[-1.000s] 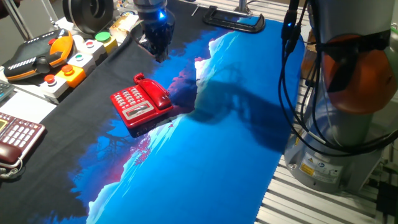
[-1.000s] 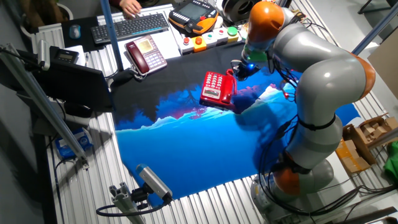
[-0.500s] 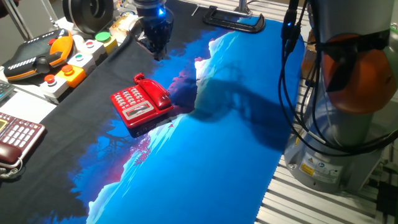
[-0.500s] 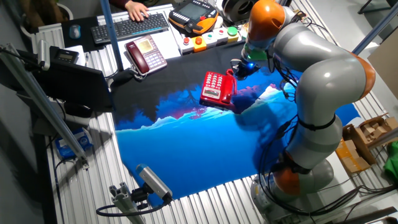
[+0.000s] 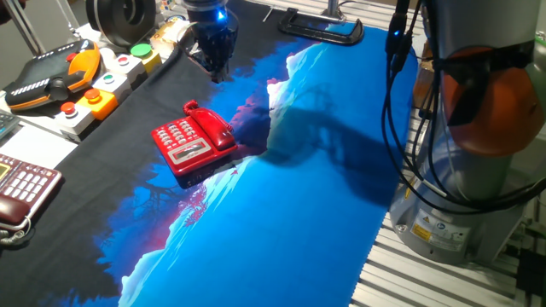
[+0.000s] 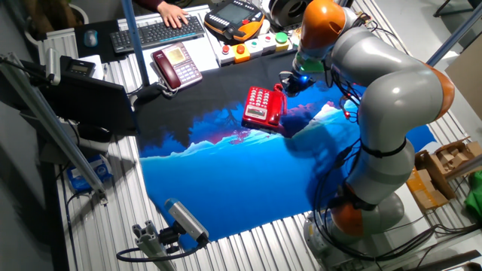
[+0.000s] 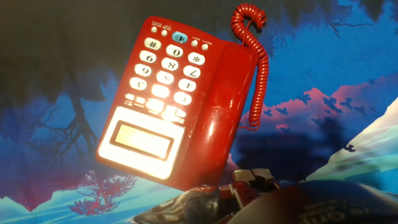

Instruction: Place the handset of the telephone on the corresponding phone cradle

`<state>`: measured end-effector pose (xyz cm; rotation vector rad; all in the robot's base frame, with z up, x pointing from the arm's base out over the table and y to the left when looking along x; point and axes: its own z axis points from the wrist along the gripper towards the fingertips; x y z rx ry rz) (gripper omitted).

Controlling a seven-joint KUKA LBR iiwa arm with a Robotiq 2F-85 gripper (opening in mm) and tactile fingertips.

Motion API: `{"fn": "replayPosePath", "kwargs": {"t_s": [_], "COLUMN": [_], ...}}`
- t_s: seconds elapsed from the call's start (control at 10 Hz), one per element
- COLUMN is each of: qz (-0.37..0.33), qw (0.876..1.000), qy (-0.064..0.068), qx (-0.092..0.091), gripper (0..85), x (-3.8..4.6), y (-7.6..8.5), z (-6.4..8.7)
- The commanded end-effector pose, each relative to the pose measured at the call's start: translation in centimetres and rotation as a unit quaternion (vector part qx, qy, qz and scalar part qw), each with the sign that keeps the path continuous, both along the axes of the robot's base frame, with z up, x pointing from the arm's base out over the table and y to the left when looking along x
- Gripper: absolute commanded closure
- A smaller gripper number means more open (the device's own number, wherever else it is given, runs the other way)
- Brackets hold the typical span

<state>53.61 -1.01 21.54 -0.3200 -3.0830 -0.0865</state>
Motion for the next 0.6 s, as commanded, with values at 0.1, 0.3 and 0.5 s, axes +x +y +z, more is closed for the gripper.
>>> {"fn": "replayPosePath", "kwargs": {"t_s": [0.1, 0.3, 0.5], "qz": [0.003, 0.006, 0.008], "qw": [1.0, 1.0, 1.0], "qy": [0.0, 0.0, 0.0], "qx": [-0.001, -0.002, -0.003], "gripper": [84.3, 84.3, 84.3], "x": [0.0, 0.0, -0.02], "y": [-0.07, -0.11, -0.14], "z": [0.04, 0.07, 0.1]}}
